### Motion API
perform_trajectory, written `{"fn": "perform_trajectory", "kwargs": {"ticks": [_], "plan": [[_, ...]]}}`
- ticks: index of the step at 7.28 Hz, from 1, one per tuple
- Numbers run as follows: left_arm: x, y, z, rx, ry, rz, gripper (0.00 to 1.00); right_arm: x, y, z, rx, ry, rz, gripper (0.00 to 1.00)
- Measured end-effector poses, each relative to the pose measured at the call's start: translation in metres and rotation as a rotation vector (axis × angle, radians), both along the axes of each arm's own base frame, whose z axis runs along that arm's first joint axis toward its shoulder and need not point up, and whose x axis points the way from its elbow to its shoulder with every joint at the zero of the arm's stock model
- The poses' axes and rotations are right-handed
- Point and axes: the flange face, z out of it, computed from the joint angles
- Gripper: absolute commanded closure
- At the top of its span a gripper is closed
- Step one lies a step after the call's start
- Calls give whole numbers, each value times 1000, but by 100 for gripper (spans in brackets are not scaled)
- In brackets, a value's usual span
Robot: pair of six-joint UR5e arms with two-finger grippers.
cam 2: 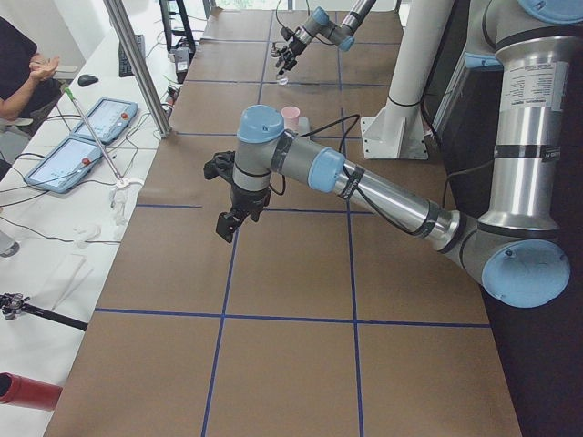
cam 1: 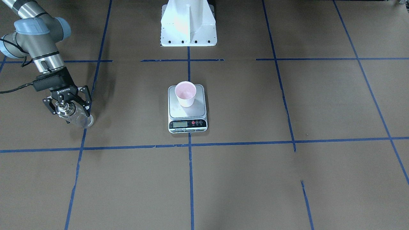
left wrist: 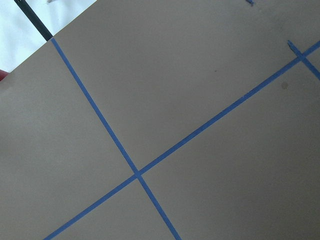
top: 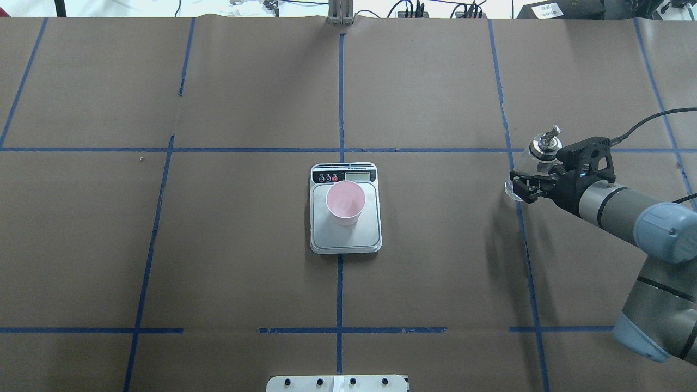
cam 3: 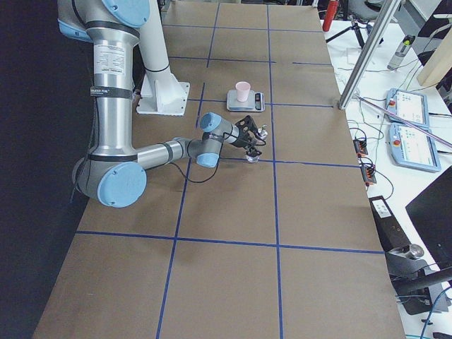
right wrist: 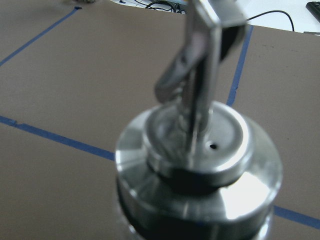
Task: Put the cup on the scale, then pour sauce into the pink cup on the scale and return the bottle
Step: 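Lower the bottle onto the table with the right gripper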
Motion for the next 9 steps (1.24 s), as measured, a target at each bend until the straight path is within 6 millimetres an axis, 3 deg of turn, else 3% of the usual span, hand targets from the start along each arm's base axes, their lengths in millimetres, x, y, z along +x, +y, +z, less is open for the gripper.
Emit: {"fn": "perform_trajectory", "kwargs": {"ticks": [2, 3, 9], "plan": [[0, -1, 17, -36, -2, 0, 0, 0, 0, 1, -1, 3, -6, 67], [0, 0, 22, -47, -3, 0, 0, 0, 0, 1, -1, 1, -14, 56], [0, 0, 29, -59, -5, -1, 0, 0, -1, -2, 1, -4, -21, 29]]}}
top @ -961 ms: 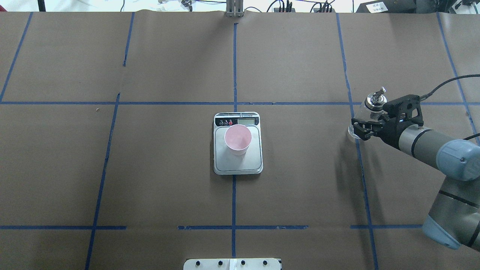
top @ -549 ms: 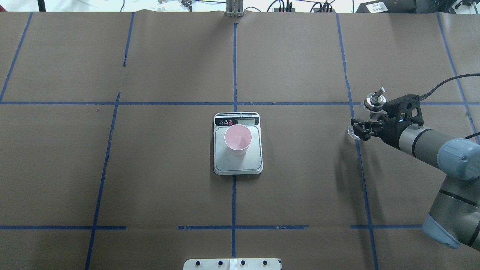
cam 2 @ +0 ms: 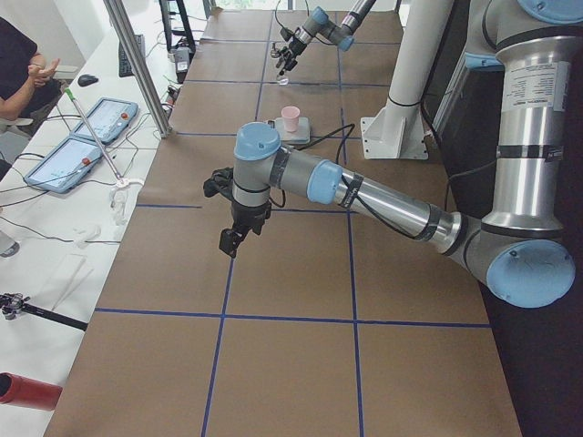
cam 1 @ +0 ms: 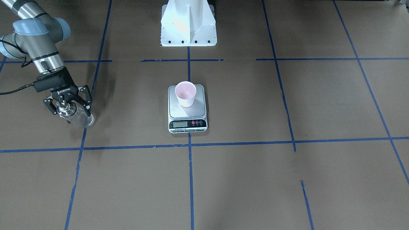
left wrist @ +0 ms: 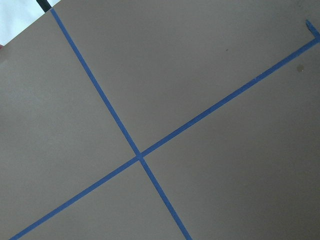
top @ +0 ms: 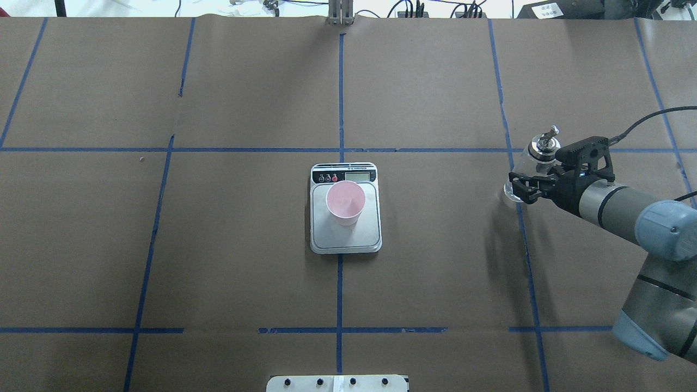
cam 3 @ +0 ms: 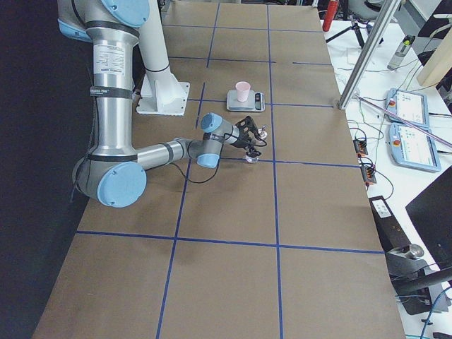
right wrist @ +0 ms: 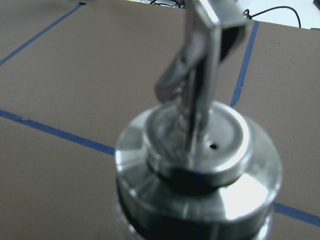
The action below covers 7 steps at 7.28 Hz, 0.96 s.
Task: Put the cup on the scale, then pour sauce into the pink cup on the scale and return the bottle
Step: 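Lower the bottle onto the table with the right gripper, then open the right gripper and pull it back from the glass bottle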
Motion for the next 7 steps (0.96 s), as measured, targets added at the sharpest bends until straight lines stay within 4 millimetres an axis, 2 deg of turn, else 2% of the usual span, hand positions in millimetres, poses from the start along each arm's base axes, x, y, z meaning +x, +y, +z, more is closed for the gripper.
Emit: {"fn": "perform_trajectory", "kwargs": {"ticks": [1, 4, 7], "plan": [[0, 0, 1, 0, -1, 0, 0, 0, 0, 0, 0, 0, 0, 25], [0, -1, 2, -2, -3, 0, 0, 0, 0, -1, 2, 1, -3, 1], [0, -1, 3, -3, -3, 0, 0, 3, 2, 1, -2, 1, -2, 0]]}}
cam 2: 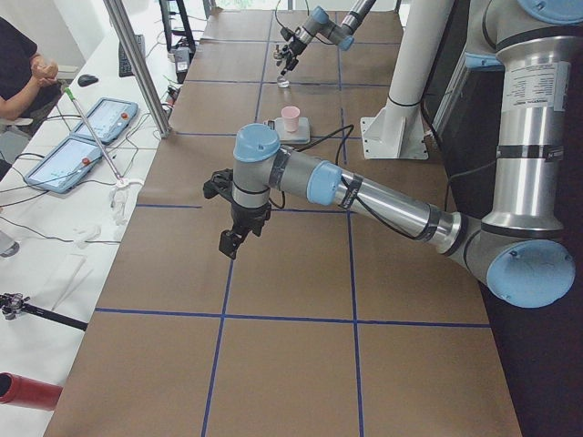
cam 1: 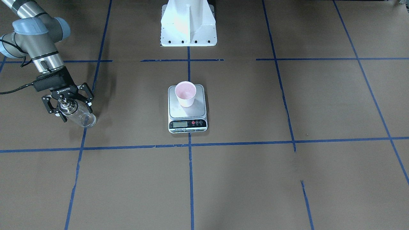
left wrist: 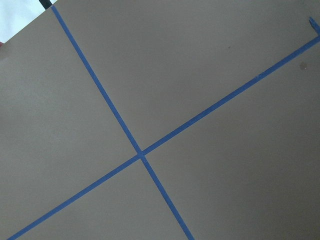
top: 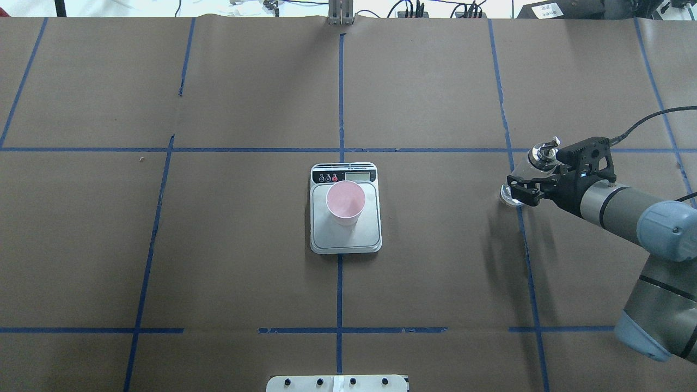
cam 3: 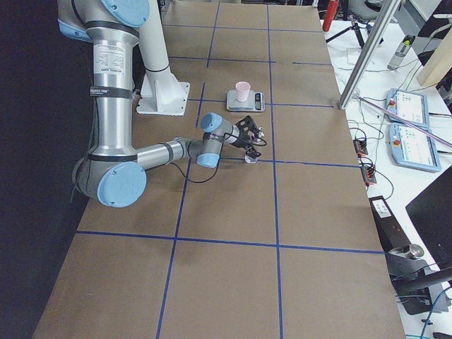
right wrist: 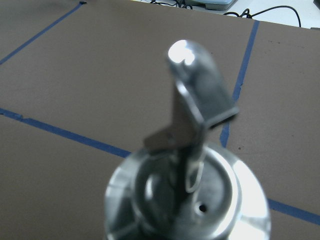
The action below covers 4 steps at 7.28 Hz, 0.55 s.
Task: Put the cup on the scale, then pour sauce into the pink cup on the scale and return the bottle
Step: 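Open the right gripper and pull it back from the glass bottle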
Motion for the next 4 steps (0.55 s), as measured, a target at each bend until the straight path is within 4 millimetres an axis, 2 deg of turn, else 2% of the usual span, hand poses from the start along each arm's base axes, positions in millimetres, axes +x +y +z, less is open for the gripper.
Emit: {"fn": "perform_trajectory", "kwargs": {"ticks": [2, 4], "plan": [[0, 0, 0, 1, 0, 0, 0, 12, 10, 1, -18, -2, -23, 0], [0, 0, -1, 2, -1, 0, 0, 35, 31, 0, -43, -2, -63, 0]]}}
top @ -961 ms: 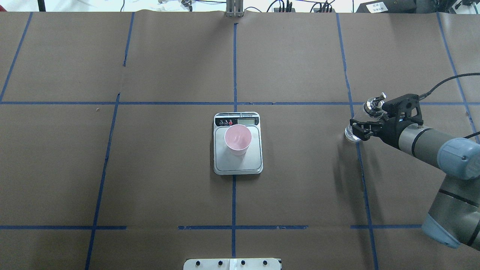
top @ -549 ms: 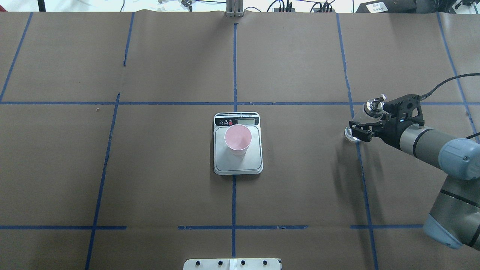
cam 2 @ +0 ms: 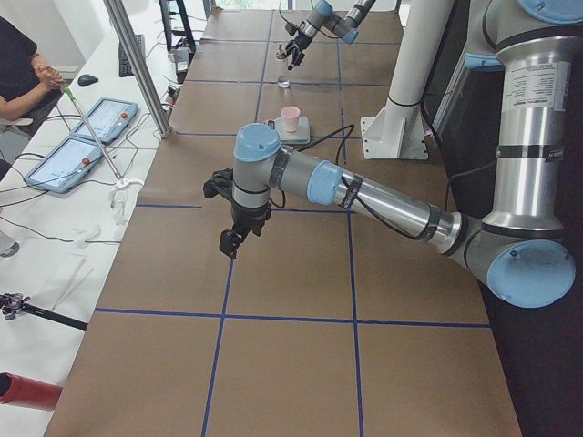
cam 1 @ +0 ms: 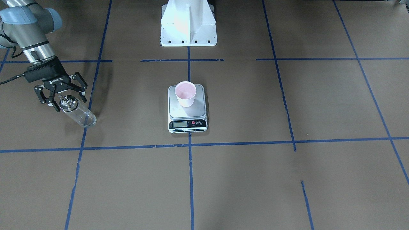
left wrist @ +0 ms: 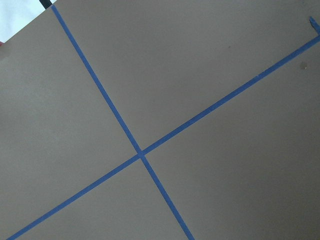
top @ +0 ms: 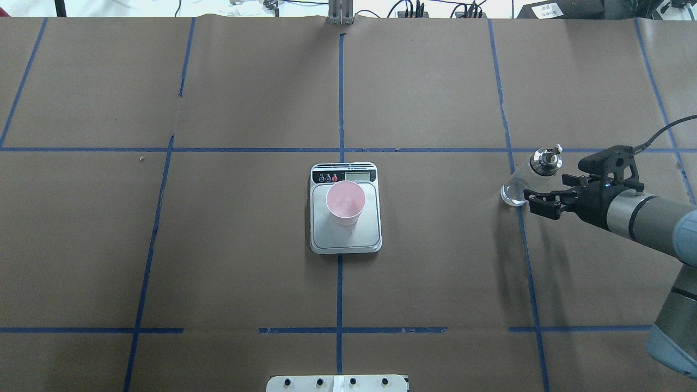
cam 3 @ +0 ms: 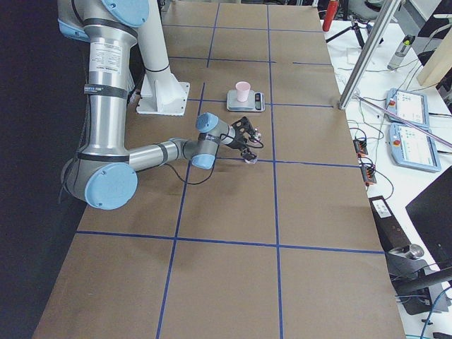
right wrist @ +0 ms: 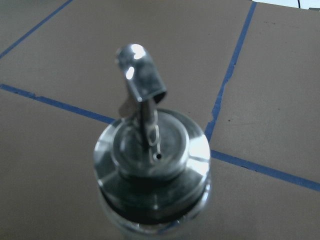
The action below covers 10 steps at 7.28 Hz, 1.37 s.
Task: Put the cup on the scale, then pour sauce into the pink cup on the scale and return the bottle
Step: 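Open the right gripper and pull it back from the glass bottle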
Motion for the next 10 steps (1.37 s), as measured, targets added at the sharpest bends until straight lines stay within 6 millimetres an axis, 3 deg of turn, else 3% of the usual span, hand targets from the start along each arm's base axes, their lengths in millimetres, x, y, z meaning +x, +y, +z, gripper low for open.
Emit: {"fn": "perform_trajectory", "kwargs": {"ticks": [2, 4, 6, 10], "plan": [[0, 0, -1, 4, -1, 0, 0, 6, 8, -2, -34, -4, -13, 0], [0, -1, -2, 6, -1, -1, 0, 9, 25, 1, -180, -82, -76, 0], [0, 0, -2, 6, -2, 0, 0, 28, 53, -7, -413, -205, -110, 0], [-2, 3, 2, 1, -16, -4, 0, 72, 103, -12, -639, -239, -208, 0]]}}
